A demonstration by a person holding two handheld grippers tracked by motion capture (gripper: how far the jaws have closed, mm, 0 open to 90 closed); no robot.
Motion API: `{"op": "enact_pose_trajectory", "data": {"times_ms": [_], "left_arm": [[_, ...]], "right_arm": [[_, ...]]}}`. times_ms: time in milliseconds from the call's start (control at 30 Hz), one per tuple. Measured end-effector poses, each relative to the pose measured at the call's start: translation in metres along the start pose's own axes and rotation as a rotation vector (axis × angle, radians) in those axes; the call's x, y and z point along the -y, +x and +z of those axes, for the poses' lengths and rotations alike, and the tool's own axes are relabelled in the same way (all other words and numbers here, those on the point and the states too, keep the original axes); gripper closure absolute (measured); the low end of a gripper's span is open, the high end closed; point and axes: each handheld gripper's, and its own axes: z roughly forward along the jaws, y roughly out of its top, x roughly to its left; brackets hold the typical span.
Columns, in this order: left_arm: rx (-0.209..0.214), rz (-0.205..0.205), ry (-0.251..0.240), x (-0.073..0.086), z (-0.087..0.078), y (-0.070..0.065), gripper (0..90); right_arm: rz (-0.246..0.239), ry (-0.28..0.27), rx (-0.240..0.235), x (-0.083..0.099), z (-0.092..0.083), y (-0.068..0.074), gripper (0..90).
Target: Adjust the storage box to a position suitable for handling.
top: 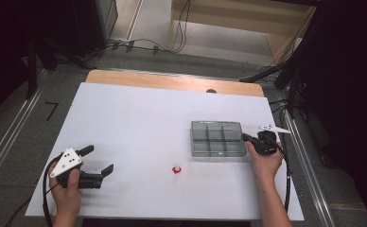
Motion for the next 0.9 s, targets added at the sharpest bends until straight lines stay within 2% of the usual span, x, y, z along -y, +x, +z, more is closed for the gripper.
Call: {"op": "enact_pose_trajectory", "data": {"times_ms": [267,333,433,533,633,900], "left_arm": [[-0.001,0.007,0.012,0.000,0.001,0.000,0.0],[-0.001,0.008,0.012,0.000,0.001,0.000,0.0],[-0.002,0.009,0.015,-0.001,0.001,-0.001,0.0],[-0.003,0.009,0.018,-0.001,0.001,-0.001,0.0],[-0.001,0.007,0.020,-0.001,0.002,-0.001,0.0],[0.003,0.008,0.027,-0.001,0.002,0.000,0.0]], "right_arm": [[-0.009,0.003,-0.009,0.018,-0.007,0.002,87.9],[-0.005,0.000,-0.008,0.019,-0.008,0.003,87.9],[0.011,-0.022,-0.033,0.020,-0.011,0.004,87.9],[-0.007,-0.039,-0.053,0.024,-0.010,0.011,87.9],[-0.021,-0.041,-0.047,0.024,-0.009,0.016,87.9],[0.003,-0.046,-0.063,0.023,-0.006,0.025,87.9]]}}
